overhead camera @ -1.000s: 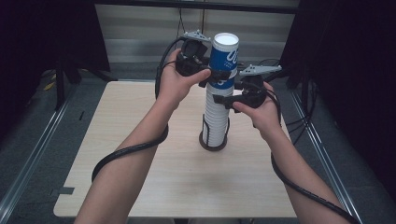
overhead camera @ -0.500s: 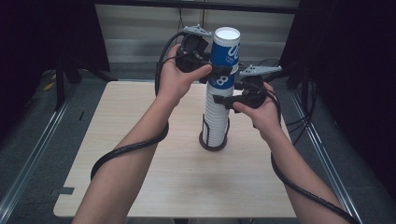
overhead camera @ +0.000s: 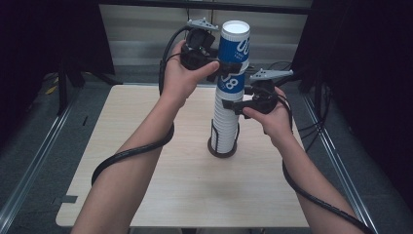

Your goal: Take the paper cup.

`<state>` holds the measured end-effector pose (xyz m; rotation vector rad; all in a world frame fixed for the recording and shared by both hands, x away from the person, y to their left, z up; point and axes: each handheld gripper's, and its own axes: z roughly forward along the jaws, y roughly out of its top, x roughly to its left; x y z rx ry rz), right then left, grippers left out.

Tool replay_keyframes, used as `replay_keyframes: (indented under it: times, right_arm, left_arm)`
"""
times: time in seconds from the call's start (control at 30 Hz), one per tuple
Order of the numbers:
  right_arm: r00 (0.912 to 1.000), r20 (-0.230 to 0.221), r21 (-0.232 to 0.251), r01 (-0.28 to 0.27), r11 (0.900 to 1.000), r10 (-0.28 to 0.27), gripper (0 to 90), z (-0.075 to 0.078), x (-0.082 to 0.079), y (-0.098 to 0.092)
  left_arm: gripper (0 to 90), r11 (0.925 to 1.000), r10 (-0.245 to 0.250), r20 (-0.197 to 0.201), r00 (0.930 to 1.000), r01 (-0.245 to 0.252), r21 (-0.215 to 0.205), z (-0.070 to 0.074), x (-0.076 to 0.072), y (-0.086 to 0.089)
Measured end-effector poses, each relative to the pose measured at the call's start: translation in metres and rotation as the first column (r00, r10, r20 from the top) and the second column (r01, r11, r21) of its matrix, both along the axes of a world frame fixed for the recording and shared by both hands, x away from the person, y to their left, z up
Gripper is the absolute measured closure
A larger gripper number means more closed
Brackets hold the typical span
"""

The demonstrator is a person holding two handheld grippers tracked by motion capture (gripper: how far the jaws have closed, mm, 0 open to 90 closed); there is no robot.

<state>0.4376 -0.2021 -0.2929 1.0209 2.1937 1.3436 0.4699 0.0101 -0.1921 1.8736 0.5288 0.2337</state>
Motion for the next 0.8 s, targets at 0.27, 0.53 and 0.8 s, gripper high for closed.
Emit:
replay_keyframes:
  times: [0.27, 0.53, 0.8]
  right_arm:
    - [1.0000, 0.007, -0.011, -0.004, 1.000, 0.004, 12.8, -0.001, 0.000, 0.000]
    - [1.0000, 0.007, -0.005, -0.001, 1.000, 0.001, 12.5, -0.003, -0.001, 0.000]
    - [1.0000, 0.007, -0.011, 0.002, 1.000, -0.002, 12.4, -0.004, -0.001, 0.000]
  left_arm:
    - [20.7, 1.0000, 0.002, 0.002, 1.0000, -0.002, -0.005, 0.006, -0.003, 0.007]
    - [20.7, 0.9998, 0.017, 0.004, 0.9998, -0.017, -0.004, 0.010, -0.006, 0.021]
    - [20.6, 0.9994, 0.036, -0.003, 0.9993, -0.036, -0.001, 0.007, -0.008, 0.037]
